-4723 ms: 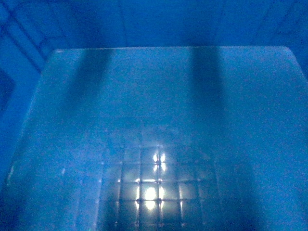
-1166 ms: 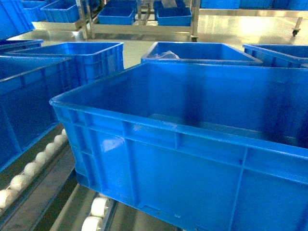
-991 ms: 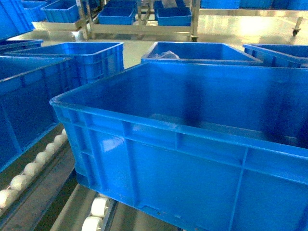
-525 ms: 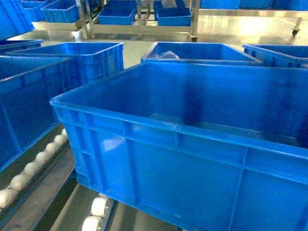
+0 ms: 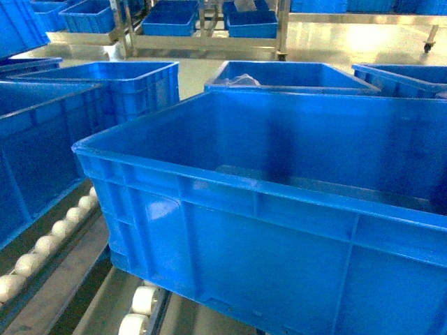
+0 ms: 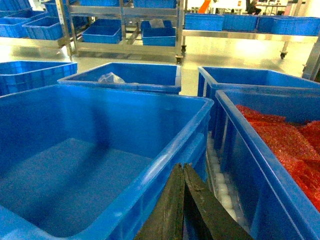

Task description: Place box next to blue box on left shelf

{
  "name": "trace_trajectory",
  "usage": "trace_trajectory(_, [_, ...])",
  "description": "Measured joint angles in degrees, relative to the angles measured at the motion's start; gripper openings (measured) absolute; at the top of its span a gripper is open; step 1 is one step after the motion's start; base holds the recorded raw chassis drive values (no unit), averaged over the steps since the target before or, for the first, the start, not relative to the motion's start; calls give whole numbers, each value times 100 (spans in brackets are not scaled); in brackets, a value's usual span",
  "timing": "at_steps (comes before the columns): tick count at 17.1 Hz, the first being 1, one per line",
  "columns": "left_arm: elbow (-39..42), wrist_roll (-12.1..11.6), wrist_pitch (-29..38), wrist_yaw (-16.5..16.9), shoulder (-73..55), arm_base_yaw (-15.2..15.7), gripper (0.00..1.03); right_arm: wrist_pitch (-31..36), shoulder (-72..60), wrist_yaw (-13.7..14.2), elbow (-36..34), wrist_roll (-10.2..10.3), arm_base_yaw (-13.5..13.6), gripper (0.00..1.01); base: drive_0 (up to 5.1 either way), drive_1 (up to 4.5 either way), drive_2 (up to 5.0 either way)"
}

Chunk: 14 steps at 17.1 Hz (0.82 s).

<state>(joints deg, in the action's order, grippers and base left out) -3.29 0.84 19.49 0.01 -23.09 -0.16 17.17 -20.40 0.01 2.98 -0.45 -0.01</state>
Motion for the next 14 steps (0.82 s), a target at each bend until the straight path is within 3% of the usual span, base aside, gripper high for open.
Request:
trace_trajectory(3, [120,0,-306,-4,468,0,2,-46,391,0,-201,0,0,2,0,0,0])
trace_trajectory(9, [245,0,-841,-4,1200,0,2,-774,1086,-2,-225,0,0,2,0,0,0])
trace_trajectory(10, [245,0,-966,-26,1318,0,2,-1773,1821,-13,-221,0,0,2,0,0,0])
trace_trajectory(12, [240,0,-2044,-33,2201,0,2,-1788,2015,-2,-221,0,0,2,0,0,0])
trace_trajectory(14, [240,-9,-2015,-2,2247,0,2,-1742,2015,7,-221,2,0,2,0,0,0])
